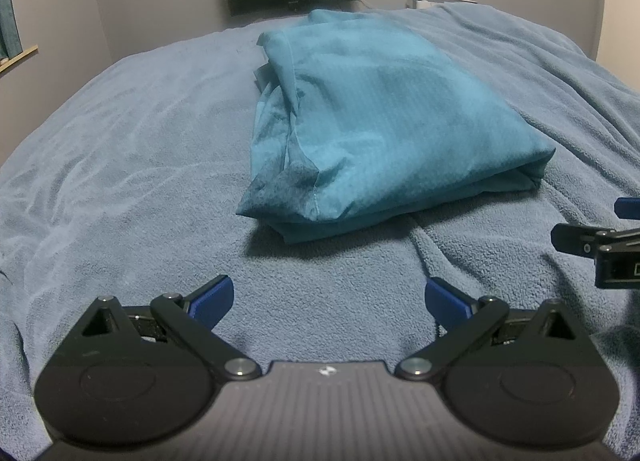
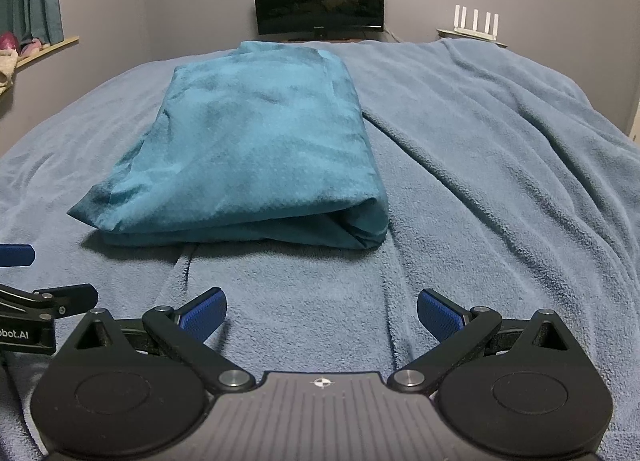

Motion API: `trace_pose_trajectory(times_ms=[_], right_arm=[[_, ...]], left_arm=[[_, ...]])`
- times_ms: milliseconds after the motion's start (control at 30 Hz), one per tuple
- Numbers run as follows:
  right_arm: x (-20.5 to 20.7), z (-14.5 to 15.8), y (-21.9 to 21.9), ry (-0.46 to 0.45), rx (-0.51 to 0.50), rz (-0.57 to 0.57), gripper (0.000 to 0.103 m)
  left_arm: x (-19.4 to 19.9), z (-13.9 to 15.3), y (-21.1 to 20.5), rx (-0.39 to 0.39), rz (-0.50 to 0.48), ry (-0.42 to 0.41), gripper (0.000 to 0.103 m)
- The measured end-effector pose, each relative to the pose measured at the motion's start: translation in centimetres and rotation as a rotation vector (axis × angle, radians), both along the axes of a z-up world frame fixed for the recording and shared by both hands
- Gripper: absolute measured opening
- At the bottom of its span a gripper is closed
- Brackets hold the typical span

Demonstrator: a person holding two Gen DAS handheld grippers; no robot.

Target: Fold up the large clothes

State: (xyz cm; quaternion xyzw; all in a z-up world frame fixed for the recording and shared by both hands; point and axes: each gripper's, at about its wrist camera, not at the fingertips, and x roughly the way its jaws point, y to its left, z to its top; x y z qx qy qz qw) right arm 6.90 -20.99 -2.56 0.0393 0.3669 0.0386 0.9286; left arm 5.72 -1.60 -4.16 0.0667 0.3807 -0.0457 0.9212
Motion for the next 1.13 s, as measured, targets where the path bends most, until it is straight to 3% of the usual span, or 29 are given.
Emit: trace_pose_trajectory(times_ms=[1133], right_arm=[[-0.01, 0.01, -0.1, 0.002, 0.018, -0.004, 0.103]], left_arm=[[-0.01, -0.11, -0.07, -0.013, -0.022, 0.017, 0.103]])
